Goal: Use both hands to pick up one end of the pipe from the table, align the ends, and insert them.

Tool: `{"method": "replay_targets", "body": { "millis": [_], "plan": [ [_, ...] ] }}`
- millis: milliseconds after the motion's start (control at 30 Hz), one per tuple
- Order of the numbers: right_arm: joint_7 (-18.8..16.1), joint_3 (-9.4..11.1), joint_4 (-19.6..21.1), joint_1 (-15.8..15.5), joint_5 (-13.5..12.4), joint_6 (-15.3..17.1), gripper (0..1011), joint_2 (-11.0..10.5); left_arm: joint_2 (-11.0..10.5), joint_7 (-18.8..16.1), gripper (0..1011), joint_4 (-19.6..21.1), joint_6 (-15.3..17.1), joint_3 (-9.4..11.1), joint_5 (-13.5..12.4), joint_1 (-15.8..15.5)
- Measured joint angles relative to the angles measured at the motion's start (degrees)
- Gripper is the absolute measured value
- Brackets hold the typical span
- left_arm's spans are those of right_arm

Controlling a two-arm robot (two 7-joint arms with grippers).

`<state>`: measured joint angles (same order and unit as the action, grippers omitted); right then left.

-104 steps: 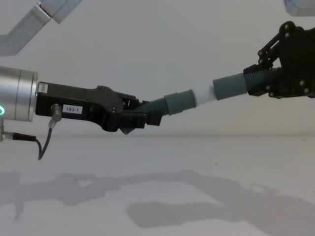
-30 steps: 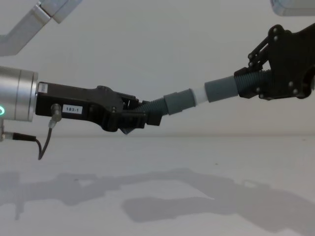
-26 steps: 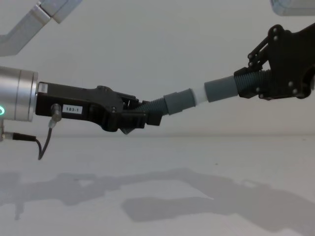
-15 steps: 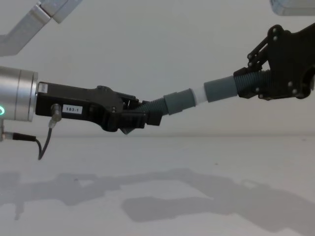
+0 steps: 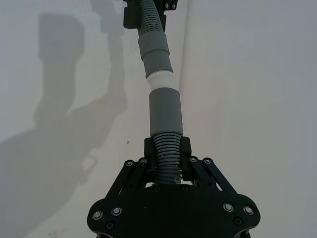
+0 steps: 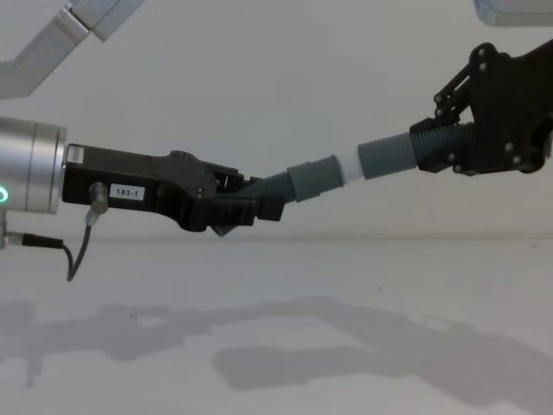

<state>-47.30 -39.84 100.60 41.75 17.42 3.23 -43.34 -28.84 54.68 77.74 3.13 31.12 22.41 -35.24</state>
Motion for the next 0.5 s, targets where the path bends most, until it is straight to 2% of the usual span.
{"method": "replay_targets", "body": {
  "millis": [500],
  "plan": [
    [0.0,0.0,0.0,0.0,0.0,0.0,255,0.0,0.0,0.0,306,0.0,0.0,0.0,0.0,0.0]
  ]
}}
